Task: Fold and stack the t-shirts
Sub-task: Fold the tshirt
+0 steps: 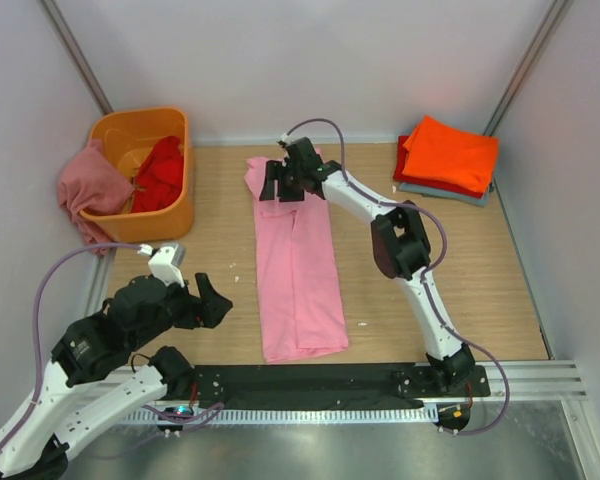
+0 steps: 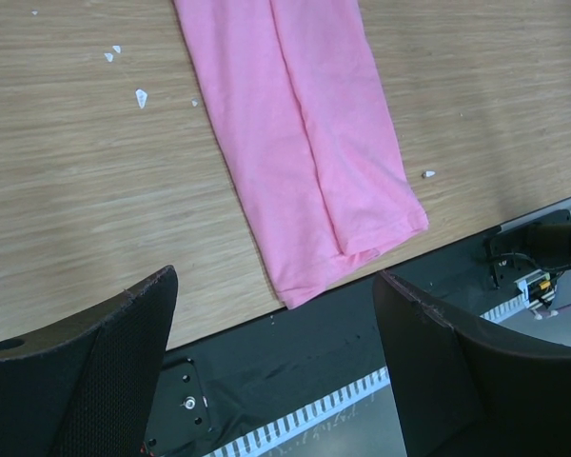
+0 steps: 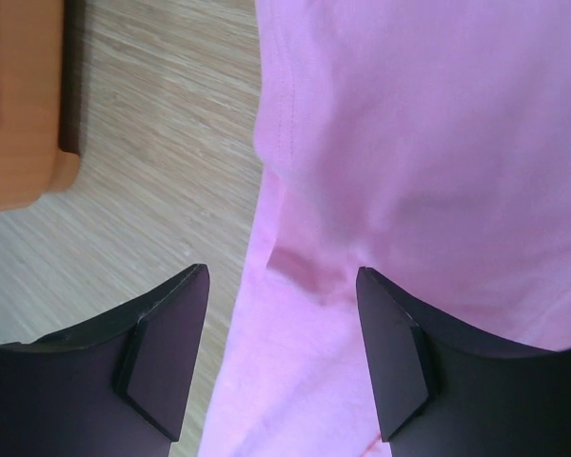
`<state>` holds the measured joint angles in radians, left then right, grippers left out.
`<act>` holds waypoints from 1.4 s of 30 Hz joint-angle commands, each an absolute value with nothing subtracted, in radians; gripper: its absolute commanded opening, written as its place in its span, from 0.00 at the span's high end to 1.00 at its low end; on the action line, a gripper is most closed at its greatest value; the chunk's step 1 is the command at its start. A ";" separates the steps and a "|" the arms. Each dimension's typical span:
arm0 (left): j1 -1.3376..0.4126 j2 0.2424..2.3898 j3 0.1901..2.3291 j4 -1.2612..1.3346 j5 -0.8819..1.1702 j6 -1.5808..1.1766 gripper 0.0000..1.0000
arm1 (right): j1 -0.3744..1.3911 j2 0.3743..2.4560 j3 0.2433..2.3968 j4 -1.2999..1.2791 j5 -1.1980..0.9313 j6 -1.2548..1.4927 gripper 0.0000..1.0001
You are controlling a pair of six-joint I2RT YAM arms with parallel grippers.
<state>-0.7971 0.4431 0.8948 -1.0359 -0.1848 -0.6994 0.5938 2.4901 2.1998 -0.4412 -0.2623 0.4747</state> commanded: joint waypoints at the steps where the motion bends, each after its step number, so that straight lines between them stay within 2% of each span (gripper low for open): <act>1: -0.792 0.459 0.896 -1.003 -0.209 -0.703 0.16 | 0.580 2.297 2.137 -0.316 -0.293 0.505 0.30; 5: -0.792 0.511 0.891 -1.000 -0.216 -0.710 0.17 | 0.578 2.143 1.934 -0.311 -0.238 0.486 0.30; 7: -0.792 0.546 0.894 -0.997 -0.204 -0.703 0.20 | 0.578 1.989 1.812 -0.316 -0.140 0.485 0.30; 8: -0.792 0.563 0.896 -0.997 -0.186 -0.701 0.20 | 0.578 1.923 1.670 -0.316 -0.097 0.491 0.30; 14: -0.793 0.663 0.818 -0.902 -0.078 -0.785 0.24 | 0.615 1.430 1.136 -0.483 0.181 0.615 0.30; 18: -0.796 0.681 0.726 -0.801 -0.034 -0.877 0.25 | 0.704 1.172 0.861 -0.618 0.201 0.795 0.48; 24: -0.830 0.666 0.571 -0.718 -0.012 -1.008 0.27 | 0.952 0.924 0.609 -0.701 0.187 1.035 0.55; 27: -0.857 0.667 0.537 -0.710 -0.041 -1.041 0.27 | 1.038 0.888 0.528 -0.640 0.170 1.111 0.58; 33: -0.917 0.666 0.505 -0.700 -0.090 -1.103 0.27 | 1.081 0.982 0.483 -0.473 0.141 1.115 0.60; 42: -0.959 0.701 0.440 -0.643 -0.114 -1.166 0.28 | 1.092 1.063 0.460 -0.364 0.170 1.106 0.55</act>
